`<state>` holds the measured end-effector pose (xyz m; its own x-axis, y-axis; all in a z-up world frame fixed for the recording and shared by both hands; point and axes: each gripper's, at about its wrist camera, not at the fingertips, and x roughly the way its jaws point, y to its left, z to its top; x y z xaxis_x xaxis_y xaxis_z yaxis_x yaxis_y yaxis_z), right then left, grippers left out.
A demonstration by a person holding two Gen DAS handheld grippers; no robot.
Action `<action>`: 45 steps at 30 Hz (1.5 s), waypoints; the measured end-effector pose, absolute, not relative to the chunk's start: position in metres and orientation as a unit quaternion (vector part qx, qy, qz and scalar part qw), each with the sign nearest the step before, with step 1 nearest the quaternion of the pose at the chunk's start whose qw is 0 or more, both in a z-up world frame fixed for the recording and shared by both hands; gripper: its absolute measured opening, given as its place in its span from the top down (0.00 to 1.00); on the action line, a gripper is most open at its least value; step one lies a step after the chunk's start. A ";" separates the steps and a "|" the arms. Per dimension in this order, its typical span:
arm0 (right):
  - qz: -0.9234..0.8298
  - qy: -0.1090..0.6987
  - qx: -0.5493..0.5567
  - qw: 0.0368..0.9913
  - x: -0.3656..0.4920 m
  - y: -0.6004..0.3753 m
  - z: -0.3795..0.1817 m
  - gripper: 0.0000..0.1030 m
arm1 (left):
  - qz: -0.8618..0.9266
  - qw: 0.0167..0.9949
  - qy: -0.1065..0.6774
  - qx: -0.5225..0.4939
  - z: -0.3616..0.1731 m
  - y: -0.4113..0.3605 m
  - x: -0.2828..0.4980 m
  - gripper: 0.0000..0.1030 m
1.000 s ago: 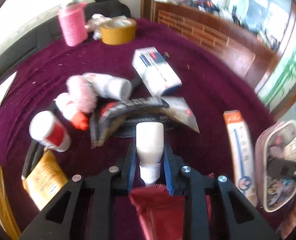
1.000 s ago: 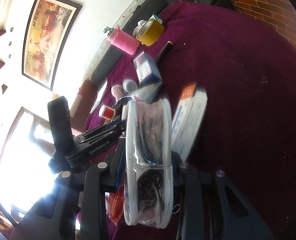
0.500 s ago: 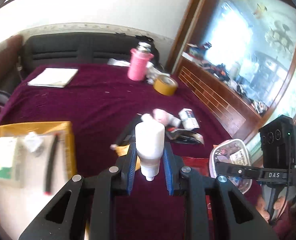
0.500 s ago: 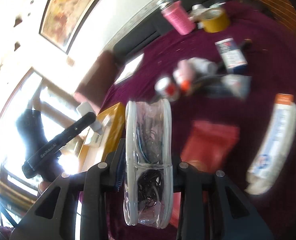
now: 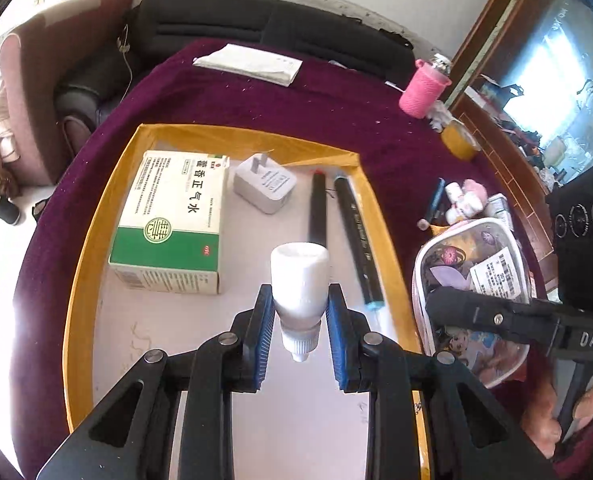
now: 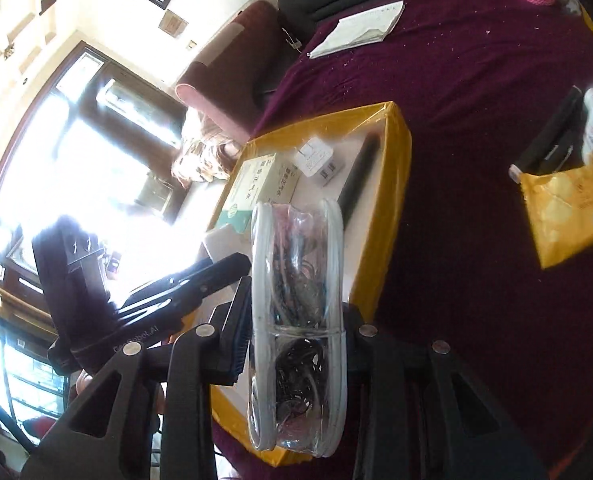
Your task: Organize objects
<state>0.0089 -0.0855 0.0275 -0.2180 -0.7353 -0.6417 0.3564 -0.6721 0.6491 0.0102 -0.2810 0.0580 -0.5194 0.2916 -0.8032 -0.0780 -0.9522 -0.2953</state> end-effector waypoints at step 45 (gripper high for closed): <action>-0.903 -0.043 0.381 0.191 0.066 -0.049 0.072 0.50 | 0.922 0.019 -0.158 -0.353 0.093 -0.272 0.116 0.38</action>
<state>0.0663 -0.0490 0.0715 -0.6358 -0.3787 -0.6726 0.3126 -0.9231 0.2241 0.1156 -0.2723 0.0933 -0.7500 0.1459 -0.6452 0.0769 -0.9495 -0.3041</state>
